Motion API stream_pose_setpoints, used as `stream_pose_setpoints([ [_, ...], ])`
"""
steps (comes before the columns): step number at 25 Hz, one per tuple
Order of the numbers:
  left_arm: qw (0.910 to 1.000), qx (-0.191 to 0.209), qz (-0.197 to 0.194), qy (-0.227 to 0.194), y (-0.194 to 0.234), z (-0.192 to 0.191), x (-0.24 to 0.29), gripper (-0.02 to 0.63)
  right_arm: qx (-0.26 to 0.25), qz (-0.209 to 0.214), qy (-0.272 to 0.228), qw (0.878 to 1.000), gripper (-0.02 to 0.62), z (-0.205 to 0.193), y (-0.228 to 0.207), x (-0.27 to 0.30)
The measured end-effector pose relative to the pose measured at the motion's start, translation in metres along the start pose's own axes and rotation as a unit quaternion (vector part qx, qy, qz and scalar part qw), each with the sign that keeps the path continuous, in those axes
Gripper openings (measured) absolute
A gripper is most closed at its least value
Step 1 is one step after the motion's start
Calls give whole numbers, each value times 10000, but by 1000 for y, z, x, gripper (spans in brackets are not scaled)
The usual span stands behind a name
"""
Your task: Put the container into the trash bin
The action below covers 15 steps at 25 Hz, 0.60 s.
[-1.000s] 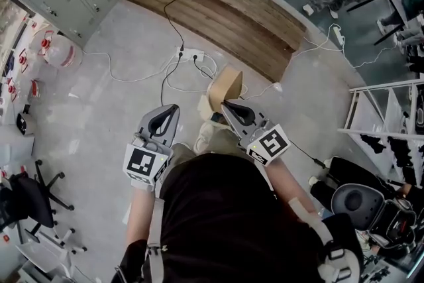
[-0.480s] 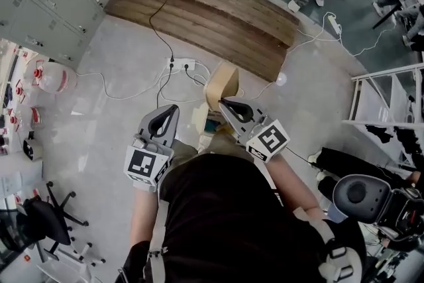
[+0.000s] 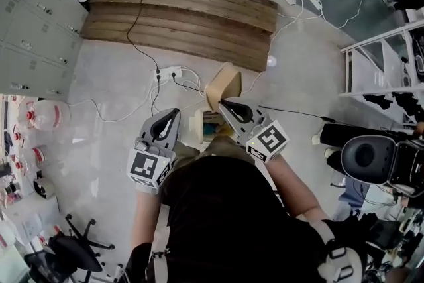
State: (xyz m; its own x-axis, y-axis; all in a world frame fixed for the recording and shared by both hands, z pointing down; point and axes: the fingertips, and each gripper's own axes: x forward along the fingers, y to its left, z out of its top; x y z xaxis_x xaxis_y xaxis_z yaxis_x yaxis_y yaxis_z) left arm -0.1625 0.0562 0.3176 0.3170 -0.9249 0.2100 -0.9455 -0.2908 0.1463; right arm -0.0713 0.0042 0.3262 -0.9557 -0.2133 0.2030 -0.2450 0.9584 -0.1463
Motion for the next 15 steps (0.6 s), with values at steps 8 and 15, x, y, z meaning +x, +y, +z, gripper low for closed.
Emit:
stream_pose_setpoints([
  [8,9927,81,-1179,256,33,12,45,9,368,-1147,-27,9927,18,4,-33,14],
  [15,9764,109,-2087,548,52,29,63,9,638,-1978,96,9781,18,20,-32,24],
])
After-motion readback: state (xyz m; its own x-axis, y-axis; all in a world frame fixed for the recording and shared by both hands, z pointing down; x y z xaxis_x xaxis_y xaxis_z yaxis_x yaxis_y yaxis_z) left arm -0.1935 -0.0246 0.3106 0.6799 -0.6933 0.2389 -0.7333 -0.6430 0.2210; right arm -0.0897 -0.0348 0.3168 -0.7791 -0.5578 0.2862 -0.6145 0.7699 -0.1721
